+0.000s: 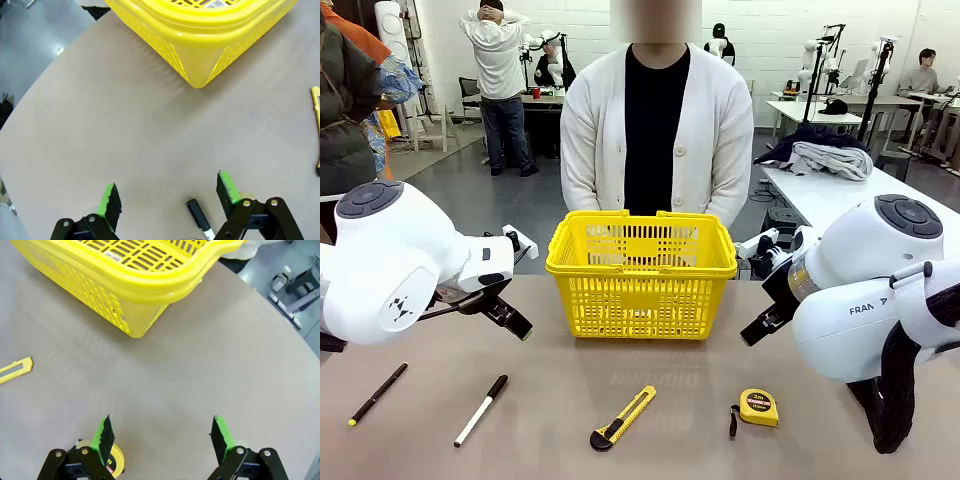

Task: Place the items the person wants into the basket.
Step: Pick up the item the person points to and place it in the Market Basket.

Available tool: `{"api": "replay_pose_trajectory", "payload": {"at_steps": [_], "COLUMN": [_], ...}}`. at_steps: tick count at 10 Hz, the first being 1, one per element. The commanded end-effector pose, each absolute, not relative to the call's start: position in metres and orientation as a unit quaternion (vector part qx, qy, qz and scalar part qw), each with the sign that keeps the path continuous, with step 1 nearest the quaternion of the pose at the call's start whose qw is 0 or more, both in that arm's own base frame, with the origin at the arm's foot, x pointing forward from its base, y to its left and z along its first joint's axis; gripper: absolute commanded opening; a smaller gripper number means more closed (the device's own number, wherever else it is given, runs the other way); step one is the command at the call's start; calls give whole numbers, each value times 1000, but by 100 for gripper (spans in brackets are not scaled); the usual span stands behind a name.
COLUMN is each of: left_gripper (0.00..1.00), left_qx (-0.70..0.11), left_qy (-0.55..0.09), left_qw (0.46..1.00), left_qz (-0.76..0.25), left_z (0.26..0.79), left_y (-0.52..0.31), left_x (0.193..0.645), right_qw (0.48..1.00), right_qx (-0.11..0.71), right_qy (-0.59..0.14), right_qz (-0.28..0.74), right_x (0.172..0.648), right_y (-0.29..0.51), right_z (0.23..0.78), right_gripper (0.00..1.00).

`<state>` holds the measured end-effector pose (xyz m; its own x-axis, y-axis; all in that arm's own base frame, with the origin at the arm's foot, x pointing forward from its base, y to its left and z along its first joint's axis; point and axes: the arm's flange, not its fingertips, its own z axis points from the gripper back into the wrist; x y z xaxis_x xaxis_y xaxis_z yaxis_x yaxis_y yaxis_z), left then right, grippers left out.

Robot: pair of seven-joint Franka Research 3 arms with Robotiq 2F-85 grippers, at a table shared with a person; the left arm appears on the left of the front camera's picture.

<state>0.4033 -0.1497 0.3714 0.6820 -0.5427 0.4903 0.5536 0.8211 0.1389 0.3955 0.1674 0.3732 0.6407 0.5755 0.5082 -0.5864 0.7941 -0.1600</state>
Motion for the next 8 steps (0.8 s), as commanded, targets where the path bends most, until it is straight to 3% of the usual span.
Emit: {"api": "replay_pose_trajectory", "payload": {"at_steps": [1,8], "left_gripper": [100,100], "left_qx": [-10,-10], "left_qy": [-264,-264], "left_qw": [917,917], "left_qz": [-299,-299], "left_z": [371,371], "left_y": [-150,-150], "left_x": [403,403], "right_qw": [906,906], "right_qx": [10,10], "right_qy": [-277,-277], "right_qz": [321,321], "right_x": [396,396], "right_y": [167,167], "right_z": [373,373], "right_gripper": [100,100]}}
